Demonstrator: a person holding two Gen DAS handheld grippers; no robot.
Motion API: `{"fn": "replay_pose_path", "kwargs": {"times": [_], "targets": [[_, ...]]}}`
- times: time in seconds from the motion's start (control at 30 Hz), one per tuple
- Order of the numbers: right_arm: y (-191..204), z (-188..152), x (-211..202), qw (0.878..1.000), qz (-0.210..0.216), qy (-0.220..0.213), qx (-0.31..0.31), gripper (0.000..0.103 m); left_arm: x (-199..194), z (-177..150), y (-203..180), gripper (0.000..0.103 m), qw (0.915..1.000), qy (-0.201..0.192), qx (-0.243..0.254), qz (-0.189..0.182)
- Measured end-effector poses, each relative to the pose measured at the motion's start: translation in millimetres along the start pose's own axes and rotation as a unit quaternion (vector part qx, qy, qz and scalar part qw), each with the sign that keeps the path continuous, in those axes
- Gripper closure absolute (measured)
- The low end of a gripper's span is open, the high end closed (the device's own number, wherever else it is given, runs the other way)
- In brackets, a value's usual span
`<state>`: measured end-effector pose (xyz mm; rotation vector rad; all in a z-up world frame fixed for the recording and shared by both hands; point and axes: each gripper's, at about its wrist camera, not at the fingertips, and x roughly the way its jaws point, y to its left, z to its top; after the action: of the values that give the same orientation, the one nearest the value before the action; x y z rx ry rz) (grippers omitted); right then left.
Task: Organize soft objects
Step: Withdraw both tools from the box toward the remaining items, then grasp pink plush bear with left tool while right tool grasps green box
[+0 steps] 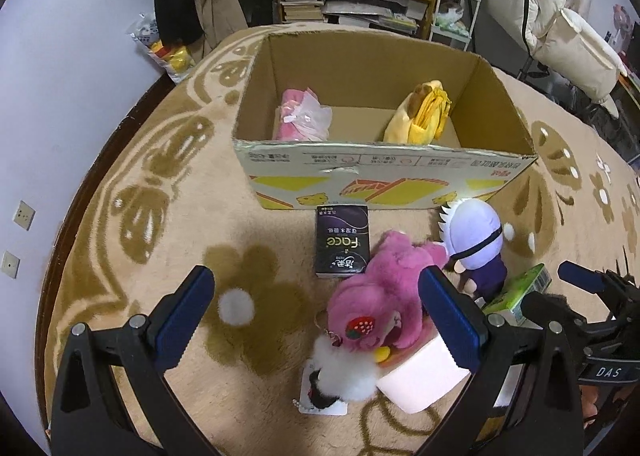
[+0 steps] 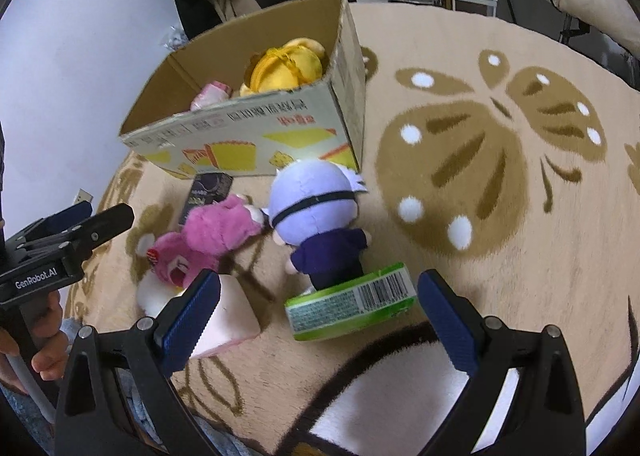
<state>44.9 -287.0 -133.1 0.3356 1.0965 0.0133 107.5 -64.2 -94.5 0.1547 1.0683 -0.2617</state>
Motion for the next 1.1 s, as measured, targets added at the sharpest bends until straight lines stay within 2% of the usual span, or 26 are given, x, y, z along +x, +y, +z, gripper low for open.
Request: {"fn": "replay_pose_path", "kwargs": {"times": [0.1,0.17,0.37,0.7,0.77,1.1], "targets": [[-2.0,-0.1,6.3,1.0,-0.006,0.012,0.003,0.001,6.9,-0.6,-2.9,0.002,0.9999,0.009,0.005,0.0],[-3.2,-0.7,8.8,1.0,-0.007,0.019,0.004,0.006,13.0,-1.9,-3.8,0.002,0.9997,0.022,0.005,0.007],[-0.5,-2.4,15.4,0.999,-0.014,0.034,-0.005,0.006,21.8,-4.7,-7.2,0.002,0.9992,0.036,0.015,0.004],[2.4,-4.6,39.1,0.996,-0.032,0.082,-0.016,0.007,45.2,-4.9,-16.4,0.002,0.9971,0.069,0.03,-0.01],[0.7,-5.6,43.0,0.995,-0.04,0.09,-0.013,0.02,48.5,-5.2,-18.8,0.002,0.9967,0.074,0.031,-0.012],[-5.9,-5.7,42.6,0.995,-0.03,0.092,-0.002,0.021,68.0,-7.3,-25.9,0.002,0.9942,0.099,0.041,-0.009]]}}
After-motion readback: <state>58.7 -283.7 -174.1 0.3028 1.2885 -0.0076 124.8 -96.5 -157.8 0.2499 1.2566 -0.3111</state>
